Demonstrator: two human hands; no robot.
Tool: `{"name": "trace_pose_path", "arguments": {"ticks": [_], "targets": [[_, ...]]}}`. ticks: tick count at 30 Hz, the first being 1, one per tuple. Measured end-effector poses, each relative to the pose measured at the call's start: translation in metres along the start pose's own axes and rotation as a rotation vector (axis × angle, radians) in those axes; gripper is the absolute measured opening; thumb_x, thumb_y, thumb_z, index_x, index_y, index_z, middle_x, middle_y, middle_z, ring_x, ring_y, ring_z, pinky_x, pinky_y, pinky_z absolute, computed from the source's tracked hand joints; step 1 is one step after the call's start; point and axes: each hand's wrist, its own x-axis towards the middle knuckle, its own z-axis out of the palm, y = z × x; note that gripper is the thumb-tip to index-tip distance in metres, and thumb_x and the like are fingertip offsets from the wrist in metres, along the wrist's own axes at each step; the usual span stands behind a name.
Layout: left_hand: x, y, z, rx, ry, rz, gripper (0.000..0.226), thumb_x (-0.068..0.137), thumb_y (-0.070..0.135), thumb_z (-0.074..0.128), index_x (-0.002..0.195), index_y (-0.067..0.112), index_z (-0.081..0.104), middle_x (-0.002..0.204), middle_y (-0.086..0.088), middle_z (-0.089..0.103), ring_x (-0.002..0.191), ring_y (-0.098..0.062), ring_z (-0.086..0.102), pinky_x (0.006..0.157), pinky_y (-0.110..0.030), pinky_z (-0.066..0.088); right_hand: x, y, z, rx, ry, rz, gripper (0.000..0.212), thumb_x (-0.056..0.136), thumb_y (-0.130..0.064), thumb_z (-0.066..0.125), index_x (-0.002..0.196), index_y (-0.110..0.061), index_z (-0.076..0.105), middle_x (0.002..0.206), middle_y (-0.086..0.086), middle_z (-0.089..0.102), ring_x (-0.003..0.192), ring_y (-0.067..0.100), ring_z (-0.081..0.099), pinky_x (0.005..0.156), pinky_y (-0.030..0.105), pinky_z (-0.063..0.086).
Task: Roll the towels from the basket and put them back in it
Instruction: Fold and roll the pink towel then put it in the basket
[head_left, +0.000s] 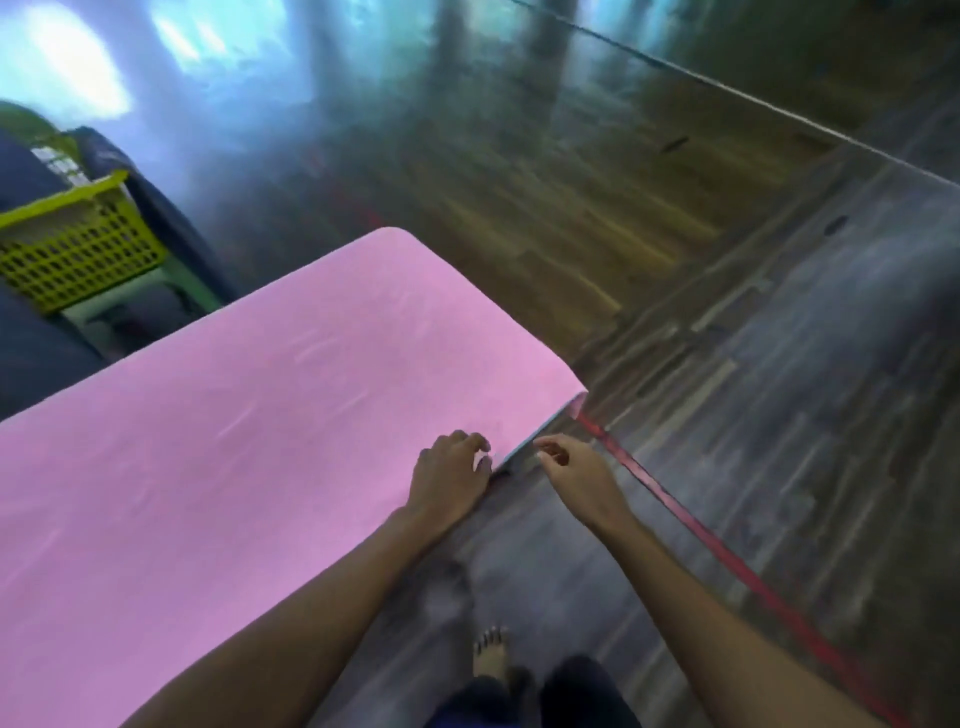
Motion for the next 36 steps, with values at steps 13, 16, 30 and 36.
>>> {"name": "trace_pose_path", "arguments": {"ticks": [13,16,30,36], "targets": [[0.131,-0.045,0.056,0.070,0.388,-0.313,0.040,0.096,0.042,0.045,0.129,0.023,0.056,0.138,-0.004,0.055,0.128,-0.026,0.051,0.107,-0.043,0.040,0.342,-0.091,0.087,-0.463,-0.431,-0.708,0.032,0.091,-0.021,0.060,0.122,-0.016,0.063,0.129,0.010,0.058,0.121,0.033,0.051,0.101,0.043,0.042],[0.146,-0.058,0.070,0.090,0.388,-0.350,0.050,0.101,0.049,0.041,0.144,0.025,0.044,0.156,-0.004,0.034,0.146,-0.025,0.027,0.118,-0.050,0.023,0.387,-0.122,0.133,-0.590,-0.437,-0.849,0.047,0.094,-0.033,0.058,0.138,-0.019,0.050,0.151,0.010,0.039,0.135,0.032,0.038,0.107,0.046,0.032],[0.172,-0.069,0.105,0.215,0.408,-0.354,0.069,0.095,0.065,0.043,0.150,0.025,0.035,0.161,-0.006,0.022,0.149,-0.030,0.015,0.113,-0.058,0.025,0.451,-0.111,0.206,-0.850,-0.460,-0.955,0.067,0.095,-0.068,0.010,0.154,-0.038,-0.003,0.163,-0.003,-0.013,0.149,0.020,-0.014,0.119,0.049,-0.008],[0.173,-0.067,0.106,0.246,0.386,-0.364,0.070,0.095,0.065,0.041,0.151,0.025,0.032,0.161,-0.006,0.021,0.149,-0.030,0.014,0.114,-0.058,0.025,0.451,-0.108,0.204,-0.847,-0.448,-0.974,0.068,0.095,-0.069,0.006,0.154,-0.038,-0.003,0.162,-0.002,-0.012,0.149,0.021,-0.014,0.120,0.050,-0.005]]}}
